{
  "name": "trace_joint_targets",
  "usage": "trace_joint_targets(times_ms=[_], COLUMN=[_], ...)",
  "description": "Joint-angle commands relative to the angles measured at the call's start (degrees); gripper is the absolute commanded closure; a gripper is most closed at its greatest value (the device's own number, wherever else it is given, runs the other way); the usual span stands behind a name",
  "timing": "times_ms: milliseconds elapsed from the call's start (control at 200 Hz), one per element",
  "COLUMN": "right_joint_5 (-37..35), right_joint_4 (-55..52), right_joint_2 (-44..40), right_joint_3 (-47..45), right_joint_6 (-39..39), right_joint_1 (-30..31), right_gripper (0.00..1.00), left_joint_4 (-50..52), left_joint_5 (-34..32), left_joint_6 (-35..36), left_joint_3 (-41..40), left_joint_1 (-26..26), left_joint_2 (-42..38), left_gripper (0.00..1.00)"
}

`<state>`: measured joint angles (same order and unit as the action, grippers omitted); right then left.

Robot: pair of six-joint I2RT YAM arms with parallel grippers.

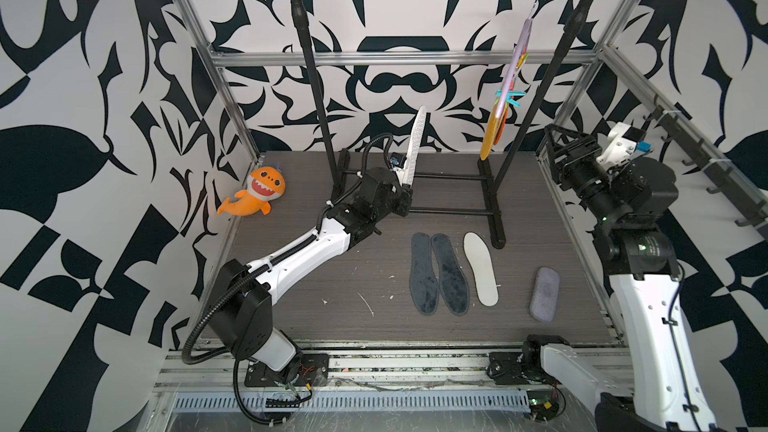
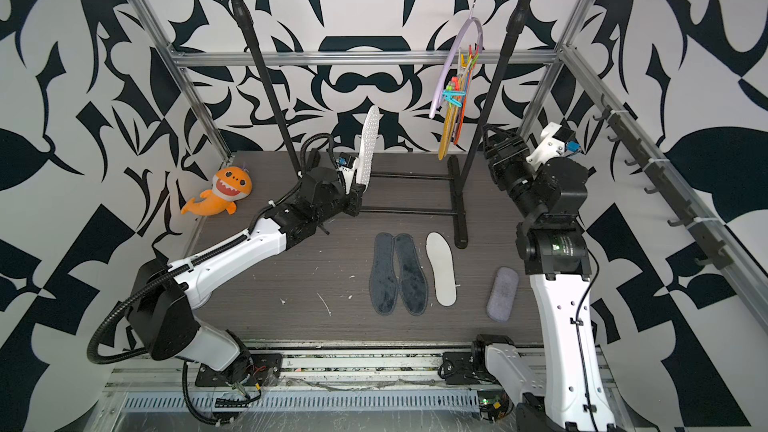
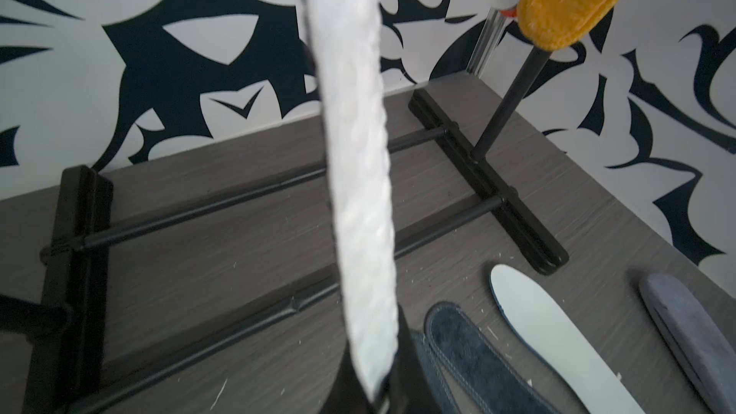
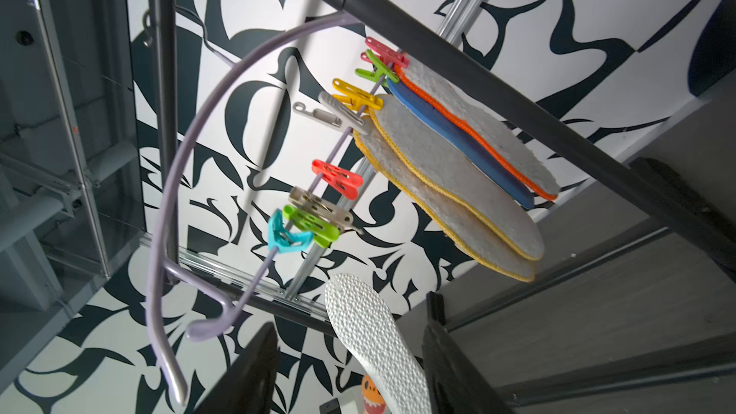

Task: Take the shoe insoles off the hanger
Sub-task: Open the clamp at the hanger.

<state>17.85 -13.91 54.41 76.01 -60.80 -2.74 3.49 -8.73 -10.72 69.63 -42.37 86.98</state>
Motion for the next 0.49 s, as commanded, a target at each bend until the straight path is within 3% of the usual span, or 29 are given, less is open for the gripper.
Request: trace_joint_targets(times_ms=[0, 260, 490], right_joint_5=[0.74, 6.8, 2.75], right_joint_4=[-5.31, -3.33, -4.37], right_joint_2=[-1.68, -4.85, -5.98], right_joint_3=[-2.28, -14.88, -22.7], right_joint_6=[8.91, 8.26, 10.35], right_joint_1=[0.03, 1.41, 13.15], right_gripper=[0.4, 0.44, 0.45], left_joint_4=[8.35, 15.23, 21.74], left_joint_5=[-0.41, -1.47, -5.07], left_joint_6=[-1.89, -6.47, -11.62], left_joint_3=[-2.63, -9.94, -14.44], left_joint_1=[-0.76, -2.07, -6.35], left_joint_2=[-2.99, -8.43, -9.33], left_gripper=[1.0, 1.0, 1.0])
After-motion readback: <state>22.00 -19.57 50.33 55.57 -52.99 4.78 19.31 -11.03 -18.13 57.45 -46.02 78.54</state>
